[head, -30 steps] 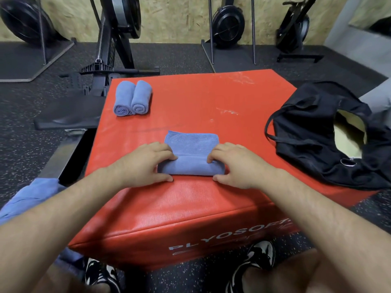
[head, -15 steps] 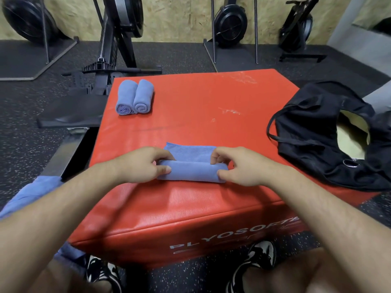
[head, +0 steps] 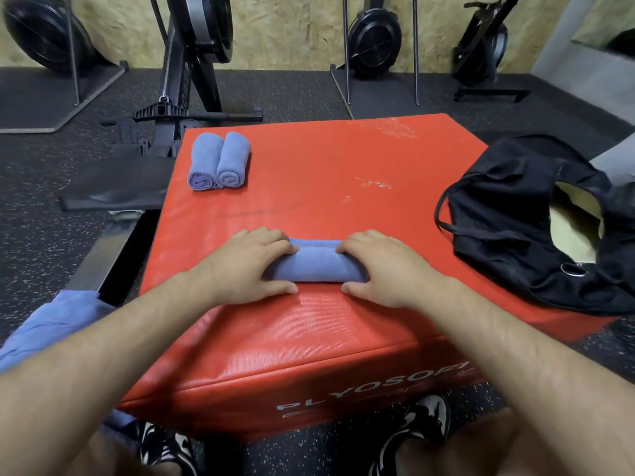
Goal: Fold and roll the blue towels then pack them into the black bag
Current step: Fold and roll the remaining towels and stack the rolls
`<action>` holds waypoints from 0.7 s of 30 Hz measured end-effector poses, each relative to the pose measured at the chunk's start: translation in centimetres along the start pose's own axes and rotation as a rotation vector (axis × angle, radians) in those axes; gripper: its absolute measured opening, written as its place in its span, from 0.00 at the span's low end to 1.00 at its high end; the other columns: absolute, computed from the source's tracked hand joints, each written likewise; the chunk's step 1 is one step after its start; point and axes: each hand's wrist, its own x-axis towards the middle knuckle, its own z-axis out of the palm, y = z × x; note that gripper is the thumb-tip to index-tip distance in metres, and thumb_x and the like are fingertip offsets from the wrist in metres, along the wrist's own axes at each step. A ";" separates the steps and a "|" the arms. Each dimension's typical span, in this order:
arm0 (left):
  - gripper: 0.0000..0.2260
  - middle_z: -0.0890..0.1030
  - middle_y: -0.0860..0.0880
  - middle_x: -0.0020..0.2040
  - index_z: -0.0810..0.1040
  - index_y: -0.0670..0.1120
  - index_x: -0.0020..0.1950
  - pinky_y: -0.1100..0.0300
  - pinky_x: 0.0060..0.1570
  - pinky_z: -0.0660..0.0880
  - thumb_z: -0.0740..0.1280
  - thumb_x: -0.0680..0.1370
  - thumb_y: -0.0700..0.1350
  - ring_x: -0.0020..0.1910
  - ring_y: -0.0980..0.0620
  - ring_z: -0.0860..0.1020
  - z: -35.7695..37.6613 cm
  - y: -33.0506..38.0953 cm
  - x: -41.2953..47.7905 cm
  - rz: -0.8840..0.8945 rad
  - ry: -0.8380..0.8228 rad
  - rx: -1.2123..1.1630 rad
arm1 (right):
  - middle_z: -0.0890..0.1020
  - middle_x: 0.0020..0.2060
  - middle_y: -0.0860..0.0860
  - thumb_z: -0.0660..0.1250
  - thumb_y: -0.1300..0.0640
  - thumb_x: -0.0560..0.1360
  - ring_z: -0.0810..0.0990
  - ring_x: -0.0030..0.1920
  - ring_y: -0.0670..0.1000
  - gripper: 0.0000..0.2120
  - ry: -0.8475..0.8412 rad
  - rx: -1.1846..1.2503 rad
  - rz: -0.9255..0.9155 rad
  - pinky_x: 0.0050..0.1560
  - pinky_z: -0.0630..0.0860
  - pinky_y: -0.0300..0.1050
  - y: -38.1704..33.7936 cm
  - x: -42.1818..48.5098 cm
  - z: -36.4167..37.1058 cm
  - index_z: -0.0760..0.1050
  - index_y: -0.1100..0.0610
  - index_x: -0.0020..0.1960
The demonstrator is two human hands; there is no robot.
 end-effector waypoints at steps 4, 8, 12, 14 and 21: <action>0.28 0.76 0.53 0.61 0.74 0.51 0.67 0.48 0.59 0.71 0.70 0.71 0.62 0.61 0.50 0.74 0.0 -0.1 0.6 -0.043 -0.063 -0.131 | 0.78 0.56 0.48 0.72 0.47 0.69 0.75 0.58 0.54 0.23 -0.003 0.027 0.013 0.58 0.73 0.51 -0.1 0.3 -0.1 0.72 0.50 0.62; 0.24 0.78 0.56 0.59 0.77 0.53 0.65 0.54 0.63 0.71 0.72 0.72 0.60 0.59 0.56 0.75 -1.2 0.0 0.3 -0.115 -0.252 -0.392 | 0.80 0.51 0.42 0.70 0.46 0.67 0.78 0.49 0.51 0.22 -0.152 0.232 0.091 0.50 0.76 0.52 0.0 -0.4 -1.2 0.67 0.43 0.58; 0.25 0.73 0.54 0.61 0.76 0.53 0.68 0.54 0.68 0.65 0.64 0.73 0.60 0.62 0.55 0.69 -1.1 0.2 0.1 -0.140 -0.248 -0.394 | 0.80 0.49 0.44 0.63 0.46 0.68 0.77 0.51 0.51 0.16 -0.163 0.291 0.108 0.54 0.75 0.51 -0.2 -0.5 -1.2 0.72 0.45 0.55; 0.25 0.71 0.56 0.62 0.72 0.56 0.71 0.53 0.67 0.64 0.63 0.74 0.58 0.63 0.53 0.68 -0.9 0.4 0.2 -0.103 -0.120 -0.349 | 0.77 0.53 0.46 0.60 0.47 0.68 0.73 0.55 0.52 0.18 -0.082 0.241 0.076 0.59 0.72 0.50 -0.3 -0.1 -1.0 0.76 0.48 0.57; 0.14 0.75 0.57 0.59 0.75 0.58 0.63 0.50 0.55 0.68 0.57 0.80 0.47 0.60 0.52 0.73 -0.9 0.7 1.6 -0.039 0.034 -0.255 | 0.77 0.55 0.46 0.61 0.57 0.76 0.75 0.55 0.53 0.14 0.141 0.074 -0.008 0.53 0.72 0.50 -1.0 0.9 -0.9 0.76 0.46 0.59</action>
